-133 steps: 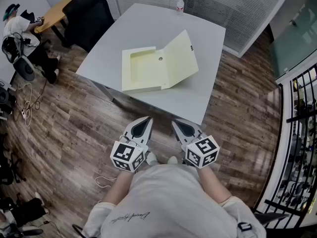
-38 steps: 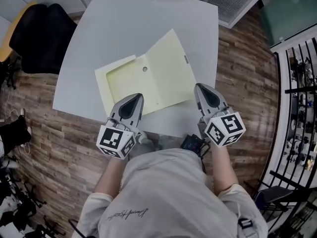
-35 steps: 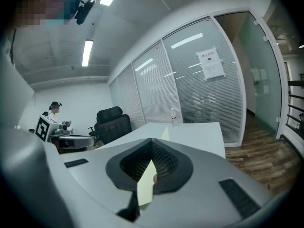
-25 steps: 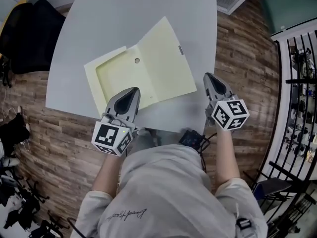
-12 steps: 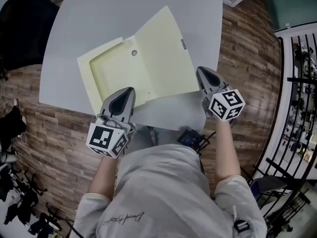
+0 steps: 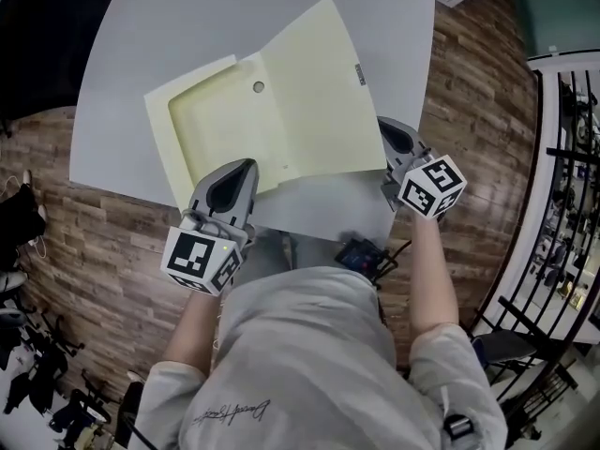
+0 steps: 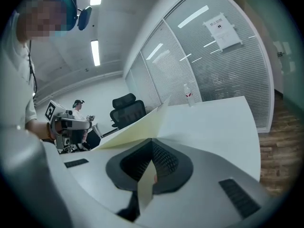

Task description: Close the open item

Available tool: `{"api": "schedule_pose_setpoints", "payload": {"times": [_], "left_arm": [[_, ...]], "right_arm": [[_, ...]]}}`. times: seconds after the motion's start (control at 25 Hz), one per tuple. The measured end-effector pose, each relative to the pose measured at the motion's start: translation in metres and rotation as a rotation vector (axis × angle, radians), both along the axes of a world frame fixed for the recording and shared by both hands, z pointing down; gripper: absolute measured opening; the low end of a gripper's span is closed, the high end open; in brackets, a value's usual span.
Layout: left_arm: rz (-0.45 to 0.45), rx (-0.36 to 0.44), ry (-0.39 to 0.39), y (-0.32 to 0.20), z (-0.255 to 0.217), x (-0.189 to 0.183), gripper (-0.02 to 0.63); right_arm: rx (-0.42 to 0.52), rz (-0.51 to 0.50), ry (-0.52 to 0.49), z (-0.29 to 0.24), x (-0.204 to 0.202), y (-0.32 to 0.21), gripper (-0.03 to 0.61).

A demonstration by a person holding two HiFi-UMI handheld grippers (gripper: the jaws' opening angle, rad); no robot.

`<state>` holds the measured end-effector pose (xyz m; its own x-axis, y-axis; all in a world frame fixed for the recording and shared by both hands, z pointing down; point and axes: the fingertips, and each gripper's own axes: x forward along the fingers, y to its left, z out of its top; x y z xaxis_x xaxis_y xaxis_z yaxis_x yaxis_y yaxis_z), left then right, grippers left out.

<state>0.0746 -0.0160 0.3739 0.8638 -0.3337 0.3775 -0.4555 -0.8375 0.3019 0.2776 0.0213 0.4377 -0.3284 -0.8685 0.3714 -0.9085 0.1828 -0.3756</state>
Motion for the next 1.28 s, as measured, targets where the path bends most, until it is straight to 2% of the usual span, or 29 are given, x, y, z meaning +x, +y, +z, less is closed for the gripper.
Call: {"api": "schedule_pose_setpoints", "payload": {"times": [0.44, 0.76, 1.28], "left_arm": [[-0.050, 0.017, 0.006, -0.006, -0.008, -0.022, 0.009], [-0.115, 0.029, -0.004, -0.009, -0.007, -0.051, 0.009], [-0.217, 0.041, -0.018, -0.019, -0.002, -0.095, 0.009]], "right_arm": [[0.069, -0.127, -0.036, -0.024, -0.045, -0.011, 0.012], [0.117, -0.188, -0.017, -0.048, -0.085, -0.014, 0.012], [0.133, -0.272, 0.016, -0.066, -0.128, -0.022, 0.012]]}}
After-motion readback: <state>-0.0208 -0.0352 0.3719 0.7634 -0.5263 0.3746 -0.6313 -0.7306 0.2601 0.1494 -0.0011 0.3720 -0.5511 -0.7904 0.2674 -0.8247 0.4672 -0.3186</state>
